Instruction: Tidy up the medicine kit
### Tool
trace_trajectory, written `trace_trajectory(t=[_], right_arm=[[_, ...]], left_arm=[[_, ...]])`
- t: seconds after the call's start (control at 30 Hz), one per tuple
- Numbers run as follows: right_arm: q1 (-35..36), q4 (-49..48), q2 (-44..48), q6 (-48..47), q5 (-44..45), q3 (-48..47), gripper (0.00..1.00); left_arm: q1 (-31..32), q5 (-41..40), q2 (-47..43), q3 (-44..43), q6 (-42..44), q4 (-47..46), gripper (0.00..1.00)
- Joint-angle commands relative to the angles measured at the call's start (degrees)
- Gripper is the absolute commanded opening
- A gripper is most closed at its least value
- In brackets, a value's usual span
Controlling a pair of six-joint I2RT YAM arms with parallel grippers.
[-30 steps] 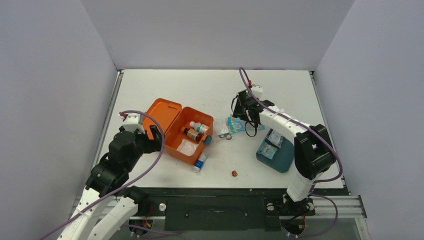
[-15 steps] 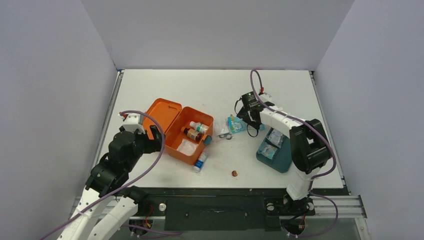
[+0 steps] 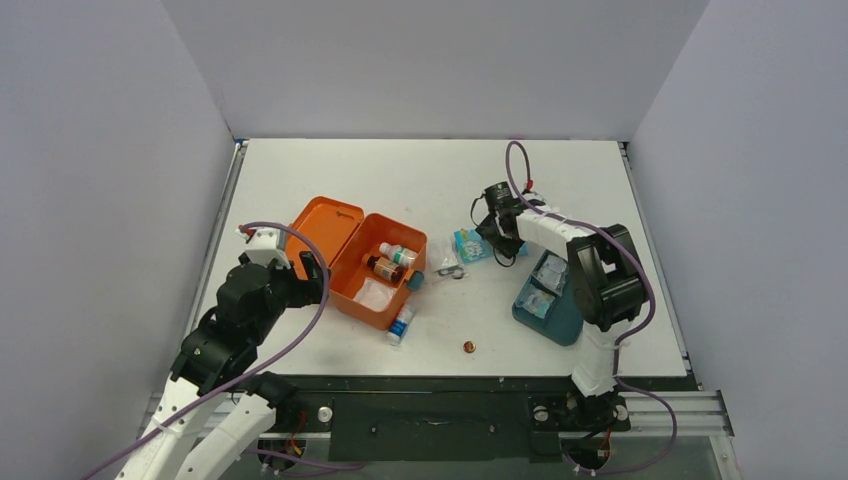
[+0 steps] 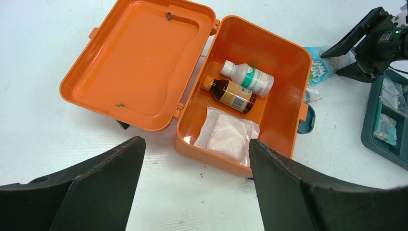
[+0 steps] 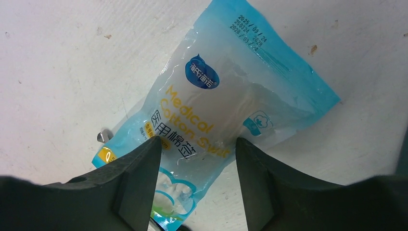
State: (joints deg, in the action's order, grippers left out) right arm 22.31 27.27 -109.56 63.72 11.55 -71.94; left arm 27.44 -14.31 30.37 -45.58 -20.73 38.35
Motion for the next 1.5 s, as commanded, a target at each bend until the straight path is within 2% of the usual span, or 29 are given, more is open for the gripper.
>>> trace_trajectory(t=[0.0, 0.03, 0.17, 0.27, 0.67, 1.17, 1.47], right_arm=[[-0.7, 0.7, -2.1, 0.6, -0.8, -1.3, 0.5], [-0.8, 0.6, -2.1, 0.3, -1.0, -1.3, 0.47], [-1.2, -0.7, -2.4, -0.5, -2.2, -0.4, 0.24], [-1.6, -1.5, -2.3, -0.9, -3.1, 0.1, 0.01], [-1.9, -5.9, 4.9, -6.4, -3.2, 2.6, 0.0], [-1.4, -4.1, 17.3, -15.1, -3.7, 2.9, 0.0], [5.5, 1.6, 23.3, -19.4, -3.4, -1.7, 0.0]], left_arm=[[0.2, 0.7, -0.8, -0.3, 0.5, -2.3, 0.77], [0.2, 0.7, -0.8, -0.2, 0.6, -2.3, 0.77], [0.2, 0.7, -0.9, -0.3, 0.6, -2.3, 0.77], [0.2, 0.7, -0.9, -0.3, 0.5, -2.3, 0.77], [0.2, 0.9, -0.5, -0.3, 0.6, -2.3, 0.77], [0.2, 1.1, 0.0, -0.3, 0.6, -2.3, 0.77], [0.2, 1.0, -0.3, -0.3, 0.5, -2.4, 0.77]])
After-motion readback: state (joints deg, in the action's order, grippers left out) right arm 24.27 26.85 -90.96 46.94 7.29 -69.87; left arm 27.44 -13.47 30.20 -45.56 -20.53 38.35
